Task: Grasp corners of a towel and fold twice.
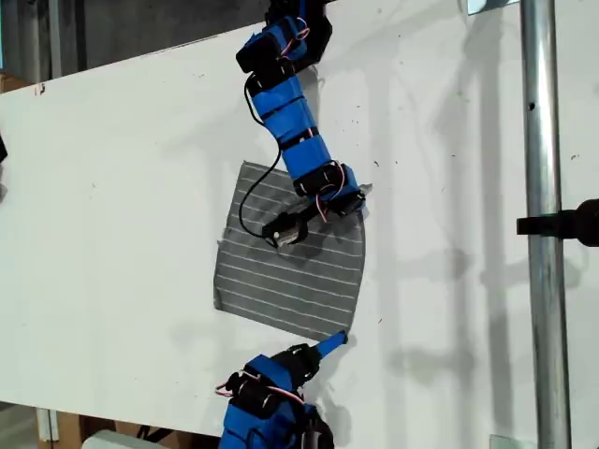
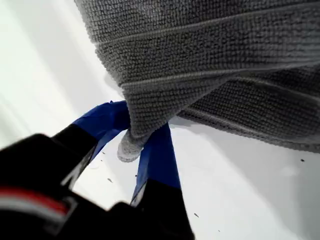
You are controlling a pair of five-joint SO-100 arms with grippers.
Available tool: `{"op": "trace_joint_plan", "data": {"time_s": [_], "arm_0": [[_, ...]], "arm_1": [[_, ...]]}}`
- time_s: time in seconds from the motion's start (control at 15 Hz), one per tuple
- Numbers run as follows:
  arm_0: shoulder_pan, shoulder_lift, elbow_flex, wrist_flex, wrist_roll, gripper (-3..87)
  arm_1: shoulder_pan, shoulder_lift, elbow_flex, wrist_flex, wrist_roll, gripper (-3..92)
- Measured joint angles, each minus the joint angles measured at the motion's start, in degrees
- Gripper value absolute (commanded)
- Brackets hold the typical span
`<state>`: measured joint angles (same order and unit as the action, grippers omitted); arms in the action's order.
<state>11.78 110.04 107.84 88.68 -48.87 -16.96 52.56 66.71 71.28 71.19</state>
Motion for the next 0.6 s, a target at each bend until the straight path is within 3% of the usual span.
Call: {"op": "trace_joint_plan", "data": {"time_s": [0.33, 0.6], "arm_0": [[0.1, -8.2, 13.4, -16.3, -4.0, 39.1], [-0.1, -15.9, 14.2, -22.4, -8.4, 38.6]], "arm_1": [[0.0, 0.1, 0.2, -0.4, 0.0, -0.2], [0.0, 0.2, 0.4, -1.0, 0.0, -0.2]]}}
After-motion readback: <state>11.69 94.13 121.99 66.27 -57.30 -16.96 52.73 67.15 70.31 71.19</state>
